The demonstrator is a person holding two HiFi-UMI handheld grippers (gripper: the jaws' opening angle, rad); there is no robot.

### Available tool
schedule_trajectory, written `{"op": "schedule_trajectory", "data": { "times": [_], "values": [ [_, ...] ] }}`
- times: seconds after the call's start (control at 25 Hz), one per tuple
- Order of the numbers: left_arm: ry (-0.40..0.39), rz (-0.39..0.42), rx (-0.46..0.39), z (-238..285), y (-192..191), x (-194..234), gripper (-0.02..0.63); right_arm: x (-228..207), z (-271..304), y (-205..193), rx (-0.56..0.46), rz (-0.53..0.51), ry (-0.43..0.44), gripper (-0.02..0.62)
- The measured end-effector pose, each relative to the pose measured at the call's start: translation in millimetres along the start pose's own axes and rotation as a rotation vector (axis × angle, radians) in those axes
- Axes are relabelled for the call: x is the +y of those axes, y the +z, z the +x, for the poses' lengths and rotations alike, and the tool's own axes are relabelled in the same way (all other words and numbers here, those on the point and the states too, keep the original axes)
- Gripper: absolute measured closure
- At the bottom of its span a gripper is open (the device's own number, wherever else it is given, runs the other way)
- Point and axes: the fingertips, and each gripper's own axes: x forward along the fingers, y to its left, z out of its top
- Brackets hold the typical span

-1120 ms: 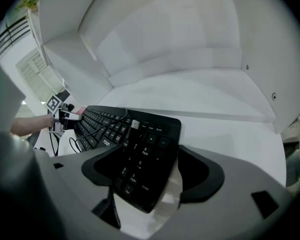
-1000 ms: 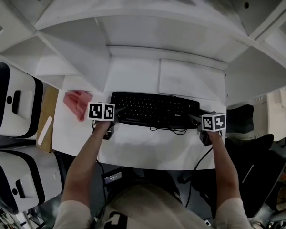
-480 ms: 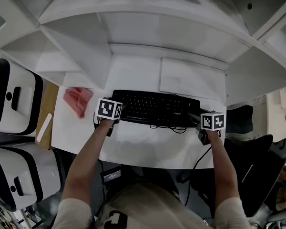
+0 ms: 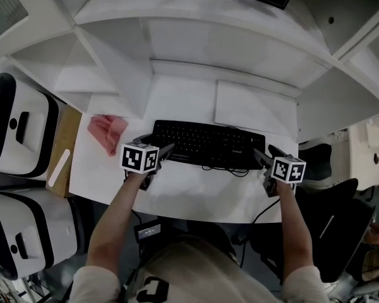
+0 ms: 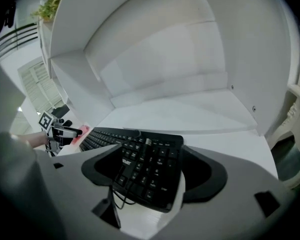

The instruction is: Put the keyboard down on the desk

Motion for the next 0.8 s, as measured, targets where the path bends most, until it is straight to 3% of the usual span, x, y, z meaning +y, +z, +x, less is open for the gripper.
{"op": "schedule_trajectory", "data": {
  "times": [0.28, 0.48, 0.56, 0.6, 0.72, 0.8],
  "values": [
    [-0.167, 0.055, -0.136, -34.2, 25.8, -36.6, 0.242, 82.7, -13.1, 29.4, -0.103, -0.093, 0.105, 0.241],
    [-0.219, 0.083, -0.214, -65.0, 43.6, -51.5, 0.244, 155.8, -23.4, 49.5, -0.177, -0.127, 0.207, 0.244],
    [-0.219, 0.088, -0.228, -75.6, 42.1, -51.7, 0.244, 184.5, -25.1, 51.2, -0.192, -0.161, 0.233, 0.31],
    [-0.221, 0.092, -0.235, -80.6, 41.4, -51.8, 0.244, 197.1, -26.0, 51.6, -0.196, -0.177, 0.24, 0.397],
    [-0.244, 0.106, -0.253, -94.9, 37.6, -55.7, 0.245, 227.3, -28.2, 49.5, -0.189, -0.233, 0.235, 0.545],
    [-0.257, 0.12, -0.256, -104.0, 32.3, -59.2, 0.253, 244.5, -30.0, 45.2, -0.177, -0.264, 0.229, 0.57]
  ]
}}
